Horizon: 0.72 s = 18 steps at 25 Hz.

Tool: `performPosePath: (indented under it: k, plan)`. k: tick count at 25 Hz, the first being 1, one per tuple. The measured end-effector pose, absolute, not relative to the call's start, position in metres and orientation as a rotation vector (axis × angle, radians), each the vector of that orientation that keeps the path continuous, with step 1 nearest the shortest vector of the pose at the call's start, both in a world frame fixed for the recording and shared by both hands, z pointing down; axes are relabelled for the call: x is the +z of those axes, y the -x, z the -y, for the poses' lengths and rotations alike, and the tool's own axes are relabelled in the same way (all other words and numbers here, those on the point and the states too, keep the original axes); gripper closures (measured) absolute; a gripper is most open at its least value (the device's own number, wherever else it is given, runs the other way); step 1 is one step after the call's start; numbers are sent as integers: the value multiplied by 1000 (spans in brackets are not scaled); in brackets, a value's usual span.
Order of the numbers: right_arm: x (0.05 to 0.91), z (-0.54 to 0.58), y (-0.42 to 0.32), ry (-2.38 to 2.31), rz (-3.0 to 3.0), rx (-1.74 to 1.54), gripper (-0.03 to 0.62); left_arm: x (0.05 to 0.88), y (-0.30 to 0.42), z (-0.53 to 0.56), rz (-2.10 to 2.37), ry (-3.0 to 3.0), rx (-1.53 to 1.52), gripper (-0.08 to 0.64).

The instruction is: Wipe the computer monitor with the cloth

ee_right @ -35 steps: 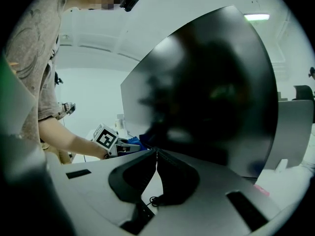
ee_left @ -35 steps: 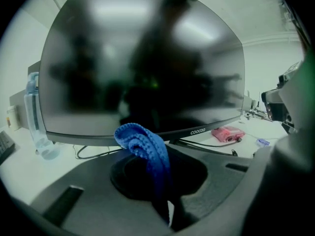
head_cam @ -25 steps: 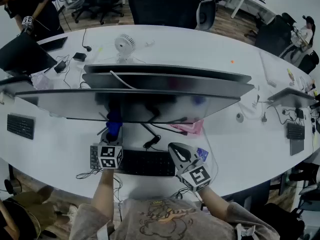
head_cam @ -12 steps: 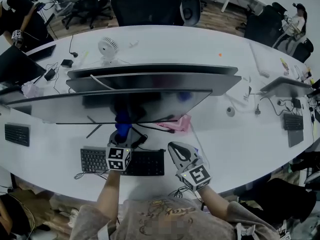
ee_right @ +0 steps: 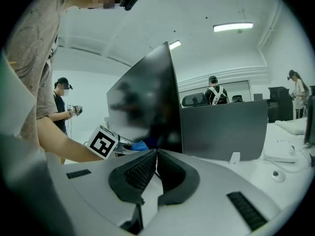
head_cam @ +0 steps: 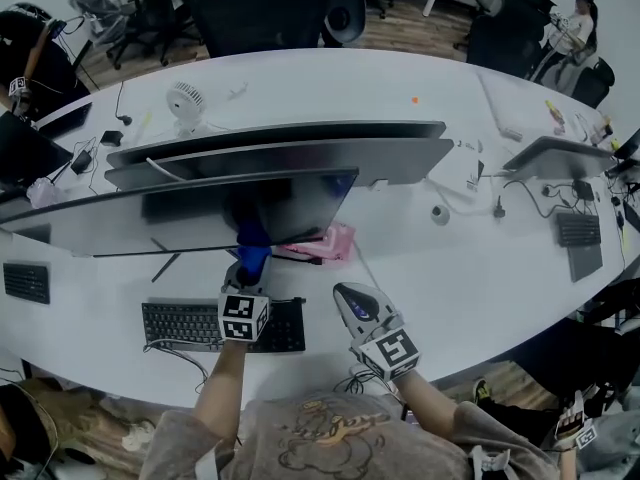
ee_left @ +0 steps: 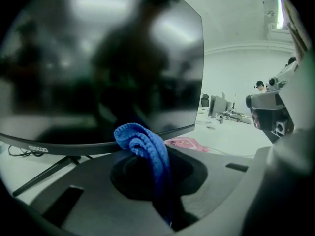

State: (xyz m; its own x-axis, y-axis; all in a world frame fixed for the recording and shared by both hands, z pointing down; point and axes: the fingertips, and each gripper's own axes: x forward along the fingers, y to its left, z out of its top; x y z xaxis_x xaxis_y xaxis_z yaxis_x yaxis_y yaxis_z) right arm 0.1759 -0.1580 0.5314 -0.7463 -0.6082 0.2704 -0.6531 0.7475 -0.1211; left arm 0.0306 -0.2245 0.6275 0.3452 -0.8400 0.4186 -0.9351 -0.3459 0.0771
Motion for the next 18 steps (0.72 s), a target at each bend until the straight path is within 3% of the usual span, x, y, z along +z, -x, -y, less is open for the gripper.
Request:
performPosePath:
  k: [18]
  plan:
    - [536, 165, -254, -1086, 2704, 321, 571, 629, -149, 246, 1464, -2403, 440, 512]
